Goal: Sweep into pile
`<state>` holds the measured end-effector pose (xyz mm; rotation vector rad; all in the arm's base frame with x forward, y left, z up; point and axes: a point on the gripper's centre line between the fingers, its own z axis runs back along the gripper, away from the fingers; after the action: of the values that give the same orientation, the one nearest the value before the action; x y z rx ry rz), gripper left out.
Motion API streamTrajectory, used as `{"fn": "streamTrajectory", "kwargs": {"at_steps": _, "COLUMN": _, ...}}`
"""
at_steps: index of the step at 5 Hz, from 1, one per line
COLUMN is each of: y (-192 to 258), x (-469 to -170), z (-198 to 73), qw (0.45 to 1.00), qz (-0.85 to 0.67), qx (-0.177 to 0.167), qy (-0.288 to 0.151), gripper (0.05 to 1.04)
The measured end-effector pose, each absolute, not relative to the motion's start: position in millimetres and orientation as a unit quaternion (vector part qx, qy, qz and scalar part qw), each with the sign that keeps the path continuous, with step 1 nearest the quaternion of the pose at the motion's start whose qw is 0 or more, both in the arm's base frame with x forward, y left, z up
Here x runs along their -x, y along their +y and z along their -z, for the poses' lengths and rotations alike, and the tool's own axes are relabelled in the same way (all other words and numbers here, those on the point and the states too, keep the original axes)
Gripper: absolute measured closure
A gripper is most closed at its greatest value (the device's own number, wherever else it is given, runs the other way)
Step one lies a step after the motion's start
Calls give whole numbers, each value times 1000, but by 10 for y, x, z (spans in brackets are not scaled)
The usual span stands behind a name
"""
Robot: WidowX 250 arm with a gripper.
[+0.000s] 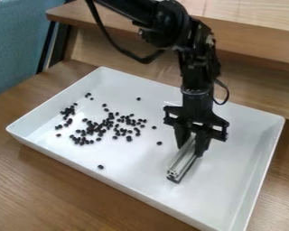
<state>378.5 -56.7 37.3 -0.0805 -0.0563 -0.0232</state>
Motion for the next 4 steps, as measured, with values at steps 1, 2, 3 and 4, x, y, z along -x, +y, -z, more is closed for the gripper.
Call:
{"fn": "streamTrajectory", "kwargs": {"at_steps": 1, "y": -495, "x": -3706, "z": -343, "qw": 1000, "qz": 23, "qx": 18, "qy": -7, "gripper": 697}}
{"fn": "streamTrajectory", "kwargs": {"at_steps": 2, "y": -334, "x": -3594, "z": -327, "qw": 998, "qz": 51, "qx": -31, "qy": 27, "gripper": 697}}
{"fn": "streamTrajectory", "kwargs": {"at_steps": 3, "y": -183, "x": -3563, "z": -313, "qw": 995, "qz": 73, "qx": -59, "qy": 29, "gripper": 697}}
{"fn": "streamTrajectory", "kwargs": {"at_steps": 4, "y": 66, "x": -3548, "z": -317, "qw": 997, "qz": 61, "qx": -36, "qy": 11, "gripper": 697}}
